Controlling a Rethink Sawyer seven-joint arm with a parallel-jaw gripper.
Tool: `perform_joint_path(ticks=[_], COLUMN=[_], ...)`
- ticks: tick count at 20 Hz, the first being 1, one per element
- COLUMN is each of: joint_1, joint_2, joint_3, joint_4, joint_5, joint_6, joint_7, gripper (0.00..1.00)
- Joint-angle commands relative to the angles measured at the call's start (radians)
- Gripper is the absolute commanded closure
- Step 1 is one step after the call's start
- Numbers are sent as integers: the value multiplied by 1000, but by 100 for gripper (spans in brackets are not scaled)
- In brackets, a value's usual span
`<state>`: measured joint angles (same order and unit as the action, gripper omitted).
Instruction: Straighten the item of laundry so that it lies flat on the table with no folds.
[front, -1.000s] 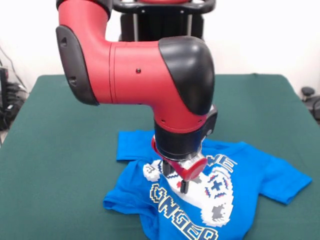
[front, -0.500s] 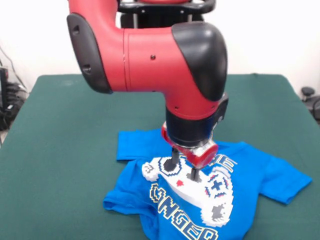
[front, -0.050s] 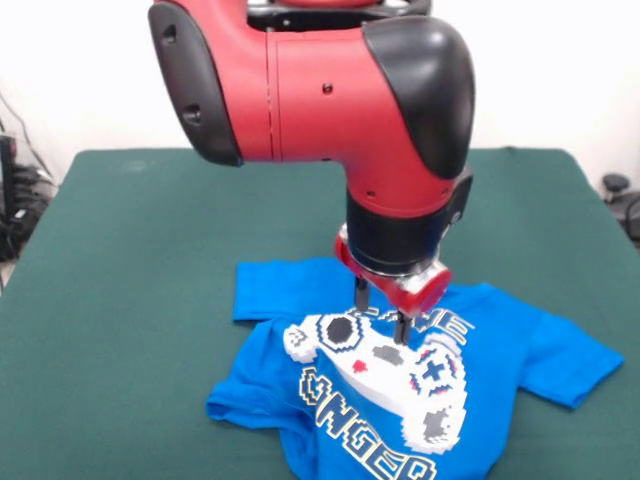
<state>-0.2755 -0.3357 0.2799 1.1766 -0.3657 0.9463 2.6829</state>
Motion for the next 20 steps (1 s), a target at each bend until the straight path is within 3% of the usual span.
perform_joint_path(ticks=[1, 13, 20], joint_1=[34, -28, -5], joint_2=[12, 71, 193], joint_3=[116, 163, 113], joint_4=[171, 262, 163], joint_5=[17, -59, -188], joint_6=[70, -47, -149], joint_7=[-244, -334, -304], gripper=[0, 0, 0])
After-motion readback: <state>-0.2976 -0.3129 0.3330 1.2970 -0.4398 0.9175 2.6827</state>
